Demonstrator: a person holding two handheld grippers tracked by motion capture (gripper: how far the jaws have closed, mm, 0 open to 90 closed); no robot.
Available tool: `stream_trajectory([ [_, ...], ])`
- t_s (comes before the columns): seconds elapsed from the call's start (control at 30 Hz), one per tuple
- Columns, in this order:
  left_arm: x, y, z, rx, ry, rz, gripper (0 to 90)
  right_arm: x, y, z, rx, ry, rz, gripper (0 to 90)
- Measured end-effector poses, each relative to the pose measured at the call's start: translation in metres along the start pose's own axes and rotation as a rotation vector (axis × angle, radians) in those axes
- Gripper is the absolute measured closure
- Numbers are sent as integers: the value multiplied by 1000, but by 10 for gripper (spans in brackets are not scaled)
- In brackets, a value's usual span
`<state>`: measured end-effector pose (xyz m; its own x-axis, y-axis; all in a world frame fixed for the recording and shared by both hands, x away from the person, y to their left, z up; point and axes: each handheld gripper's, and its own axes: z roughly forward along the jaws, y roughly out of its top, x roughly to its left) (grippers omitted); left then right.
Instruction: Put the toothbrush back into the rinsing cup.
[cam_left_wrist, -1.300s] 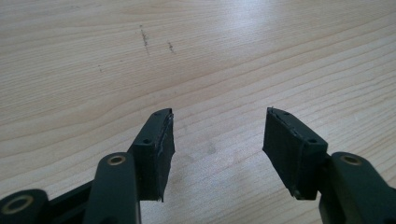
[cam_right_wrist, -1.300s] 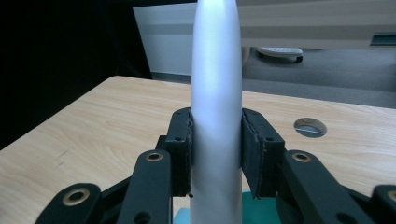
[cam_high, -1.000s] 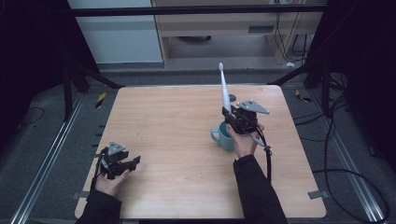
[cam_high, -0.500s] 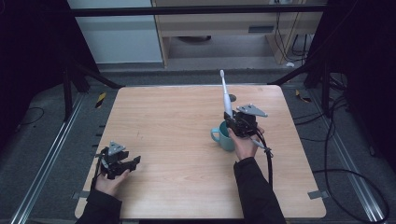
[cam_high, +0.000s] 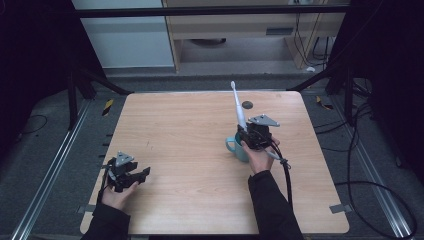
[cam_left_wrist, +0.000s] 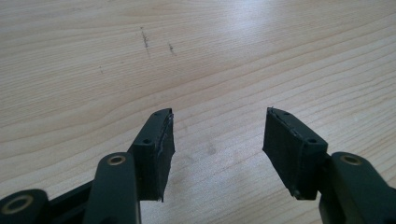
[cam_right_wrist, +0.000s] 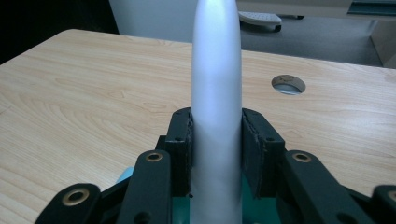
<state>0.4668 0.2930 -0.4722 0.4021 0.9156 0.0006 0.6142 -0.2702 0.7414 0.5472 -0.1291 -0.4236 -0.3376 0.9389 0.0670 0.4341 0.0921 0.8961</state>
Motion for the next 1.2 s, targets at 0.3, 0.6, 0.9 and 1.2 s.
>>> stream_trajectory([
  [0.3, 0, 0, 1, 6, 0, 7, 426, -5, -11, 2, 53, -6, 6, 659],
  [0.6, -1, 0, 1, 3, 0, 7, 426, -11, -17, -2, 67, -6, 18, 644],
  [0.9, -1, 0, 1, 4, -1, 7, 426, -12, -10, -15, 30, 9, 4, 557],
  [1.2, -2, 0, 1, 5, -1, 7, 413, -17, -13, -65, -13, 44, -16, 168],
])
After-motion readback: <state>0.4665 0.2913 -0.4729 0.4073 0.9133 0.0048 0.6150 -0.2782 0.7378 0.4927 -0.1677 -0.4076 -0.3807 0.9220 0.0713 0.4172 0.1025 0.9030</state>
